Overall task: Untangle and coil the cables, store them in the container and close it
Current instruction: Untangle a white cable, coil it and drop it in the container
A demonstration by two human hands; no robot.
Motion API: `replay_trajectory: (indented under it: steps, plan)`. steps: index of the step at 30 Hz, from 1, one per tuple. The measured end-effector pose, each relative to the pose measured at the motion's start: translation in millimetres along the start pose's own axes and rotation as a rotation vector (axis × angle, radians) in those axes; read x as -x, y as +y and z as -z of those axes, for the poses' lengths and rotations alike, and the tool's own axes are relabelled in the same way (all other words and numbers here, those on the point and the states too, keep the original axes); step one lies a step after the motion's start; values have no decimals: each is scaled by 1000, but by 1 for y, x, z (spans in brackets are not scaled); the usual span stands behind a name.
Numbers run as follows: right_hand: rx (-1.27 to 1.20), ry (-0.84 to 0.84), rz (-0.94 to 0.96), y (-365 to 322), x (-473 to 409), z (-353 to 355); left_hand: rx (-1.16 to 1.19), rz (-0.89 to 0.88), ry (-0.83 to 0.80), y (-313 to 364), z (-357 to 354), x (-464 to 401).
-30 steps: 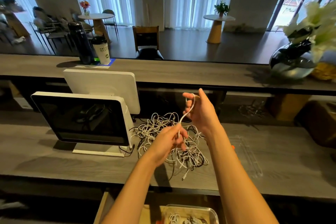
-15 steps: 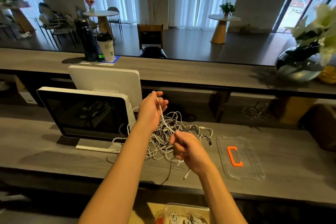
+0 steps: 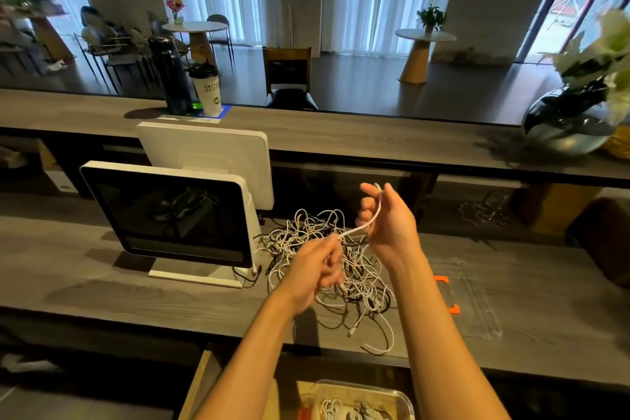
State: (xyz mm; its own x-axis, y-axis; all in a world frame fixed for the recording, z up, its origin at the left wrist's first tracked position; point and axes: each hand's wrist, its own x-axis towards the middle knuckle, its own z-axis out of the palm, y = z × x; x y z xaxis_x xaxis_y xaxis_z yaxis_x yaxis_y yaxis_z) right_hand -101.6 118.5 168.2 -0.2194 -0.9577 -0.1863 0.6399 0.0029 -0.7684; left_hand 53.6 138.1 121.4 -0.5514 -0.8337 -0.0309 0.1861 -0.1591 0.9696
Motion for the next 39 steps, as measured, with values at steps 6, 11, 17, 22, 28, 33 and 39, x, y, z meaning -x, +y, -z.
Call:
replay_trajectory:
  steps: [6,11,17,22,28,33,39]
  plan:
    - [343,-179,-161,54,17,18,597,-24,118,38,4,-11]
    - [404,-332,-172,75,46,17,732,-24,276,55,16,-28]
    - [281,-258,20,81,50,13,562,-25,459,41,28,-42]
    - [-107,-205,102,56,43,-1,40,115,273,-3,9,-22]
    - [-197,-123,137,20,28,-9,-159,168,-18,-31,5,2]
    - [-139,137,162,16,19,8,-328,134,-119,-23,23,10]
    - [389,277,-34,29,33,34,-307,34,145,-5,28,13]
